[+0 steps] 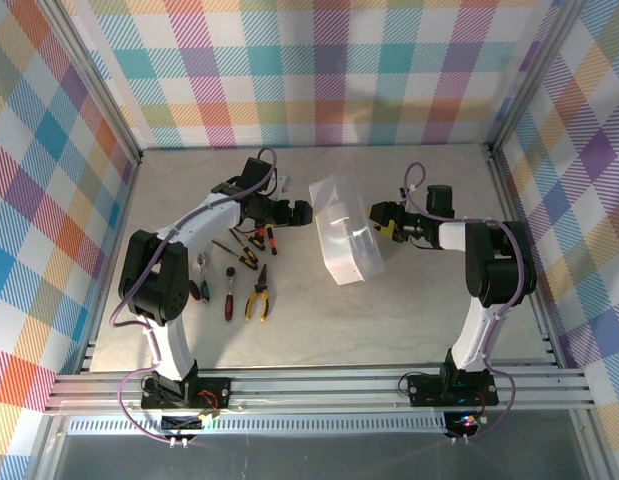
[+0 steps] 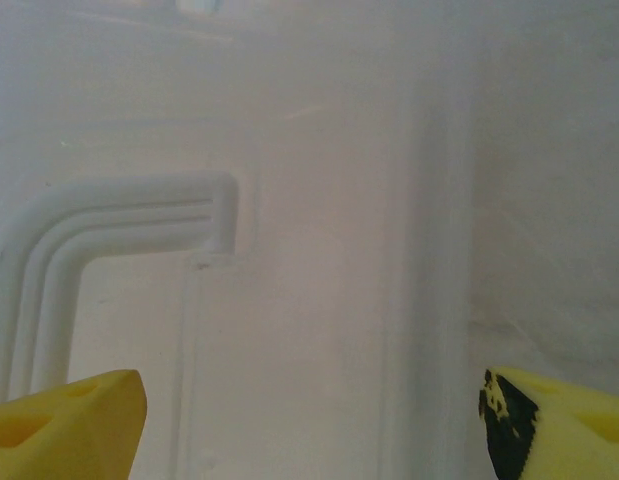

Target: Pack the tool kit

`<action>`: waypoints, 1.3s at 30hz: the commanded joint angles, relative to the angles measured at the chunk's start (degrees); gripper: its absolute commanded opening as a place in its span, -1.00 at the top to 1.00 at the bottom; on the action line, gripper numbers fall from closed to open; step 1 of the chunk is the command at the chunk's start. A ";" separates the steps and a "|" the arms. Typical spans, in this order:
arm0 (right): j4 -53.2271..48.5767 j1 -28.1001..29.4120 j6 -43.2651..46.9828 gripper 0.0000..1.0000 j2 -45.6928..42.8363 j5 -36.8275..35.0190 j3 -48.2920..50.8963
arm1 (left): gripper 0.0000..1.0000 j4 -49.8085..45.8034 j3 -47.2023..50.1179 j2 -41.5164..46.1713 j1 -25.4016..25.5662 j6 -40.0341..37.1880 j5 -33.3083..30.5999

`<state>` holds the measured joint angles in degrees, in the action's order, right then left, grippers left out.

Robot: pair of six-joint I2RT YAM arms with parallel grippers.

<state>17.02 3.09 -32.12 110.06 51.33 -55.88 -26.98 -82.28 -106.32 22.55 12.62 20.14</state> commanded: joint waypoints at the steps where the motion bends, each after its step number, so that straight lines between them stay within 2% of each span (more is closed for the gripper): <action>1: -2.35 -0.23 2.24 -0.73 0.73 -0.21 0.41 | -0.99 -0.67 -0.51 1.44 -0.58 0.47 1.00; 8: -6.24 -0.22 4.08 -0.78 -1.41 -1.41 -0.59 | -0.99 -0.66 -0.92 0.77 -0.57 0.56 1.13; 11: -11.83 -0.36 6.90 -0.87 -3.81 -3.65 -2.04 | -0.99 -1.01 -1.21 1.10 -0.57 0.39 1.04; 12: -14.28 -0.36 8.28 -0.97 -4.70 -4.48 -2.76 | -0.99 -1.22 -1.43 1.27 -0.57 0.31 0.95; 16: -23.38 -1.42 13.45 -0.98 -7.62 -6.68 -6.37 | -0.99 -2.55 -2.86 2.09 -0.65 0.58 0.76; 22: -33.04 -2.98 19.72 -0.98 -11.93 -10.35 -10.47 | -0.99 -3.87 -5.54 3.31 -0.57 1.92 4.85; 28: -39.18 -1.29 26.06 -0.98 -15.97 -8.00 -11.47 | -0.99 -5.18 -9.16 4.52 -0.40 7.47 11.11; 34: -40.33 3.59 28.70 -1.00 -16.83 -10.87 -10.42 | -0.99 -1.35 -9.61 5.31 1.63 13.09 15.72; 39: -38.12 4.69 27.88 -0.91 -16.14 -10.11 -9.78 | -0.99 -0.89 -9.44 4.80 3.65 14.95 16.07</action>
<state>-21.08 7.84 -6.07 94.02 40.91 -66.22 -28.82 -90.61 -102.67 25.08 24.80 33.76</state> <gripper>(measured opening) 0.959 0.997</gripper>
